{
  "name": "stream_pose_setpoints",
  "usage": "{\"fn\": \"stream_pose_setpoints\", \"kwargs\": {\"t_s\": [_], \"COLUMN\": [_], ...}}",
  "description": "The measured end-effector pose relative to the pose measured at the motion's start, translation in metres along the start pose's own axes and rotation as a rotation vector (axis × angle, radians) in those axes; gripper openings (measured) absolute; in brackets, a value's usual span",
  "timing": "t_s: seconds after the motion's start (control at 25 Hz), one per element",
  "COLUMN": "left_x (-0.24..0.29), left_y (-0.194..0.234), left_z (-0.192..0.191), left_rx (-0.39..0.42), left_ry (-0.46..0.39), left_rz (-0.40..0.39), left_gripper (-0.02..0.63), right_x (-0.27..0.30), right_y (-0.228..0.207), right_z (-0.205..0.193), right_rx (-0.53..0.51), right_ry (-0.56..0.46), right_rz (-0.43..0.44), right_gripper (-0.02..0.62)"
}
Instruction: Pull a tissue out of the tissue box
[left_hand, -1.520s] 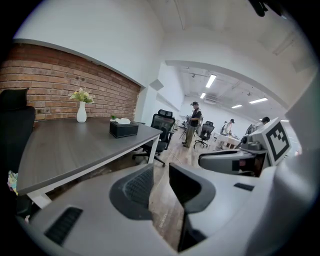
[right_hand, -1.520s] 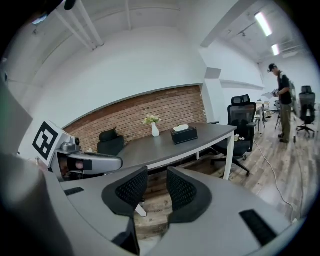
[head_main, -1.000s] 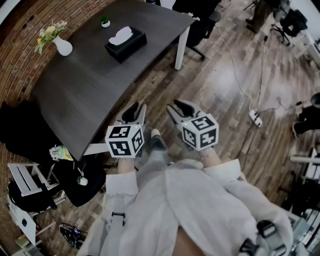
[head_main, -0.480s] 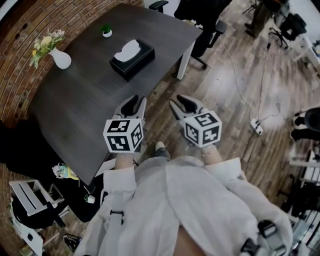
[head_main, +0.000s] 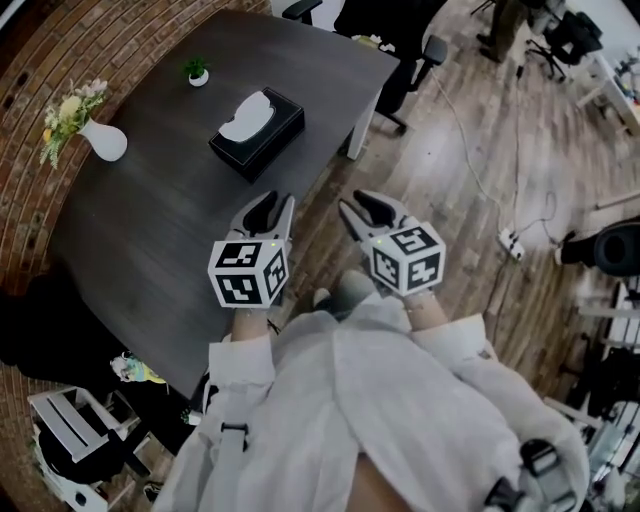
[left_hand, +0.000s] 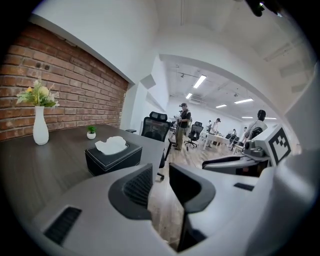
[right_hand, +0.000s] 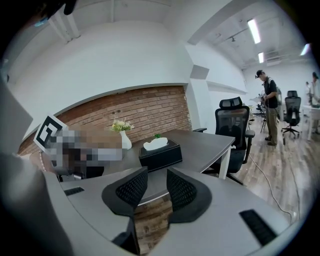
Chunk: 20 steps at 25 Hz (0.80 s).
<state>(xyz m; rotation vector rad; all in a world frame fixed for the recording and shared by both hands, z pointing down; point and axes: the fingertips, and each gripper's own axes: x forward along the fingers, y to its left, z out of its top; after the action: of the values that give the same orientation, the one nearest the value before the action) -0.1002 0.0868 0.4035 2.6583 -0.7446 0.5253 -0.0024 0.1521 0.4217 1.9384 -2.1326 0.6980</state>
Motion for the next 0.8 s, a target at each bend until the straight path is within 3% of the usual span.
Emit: {"fn": "stream_pose_setpoints", "kwargs": {"t_s": [0.44, 0.8], "left_x": [0.018, 0.055], "left_y": [0.057, 0.124], "left_z": [0.011, 0.058], "left_rx": [-0.045, -0.076], "left_ry": [-0.004, -0.033], "left_rz": [0.091, 0.226], "left_gripper": [0.097, 0.098], "right_x": [0.068, 0.157], "right_y": [-0.01, -0.037], "right_z": [0.025, 0.087], "right_rx": [-0.017, -0.061], "right_ry": [0.025, 0.029], "right_rz": [0.07, 0.178], "right_gripper": [0.117, 0.117]}}
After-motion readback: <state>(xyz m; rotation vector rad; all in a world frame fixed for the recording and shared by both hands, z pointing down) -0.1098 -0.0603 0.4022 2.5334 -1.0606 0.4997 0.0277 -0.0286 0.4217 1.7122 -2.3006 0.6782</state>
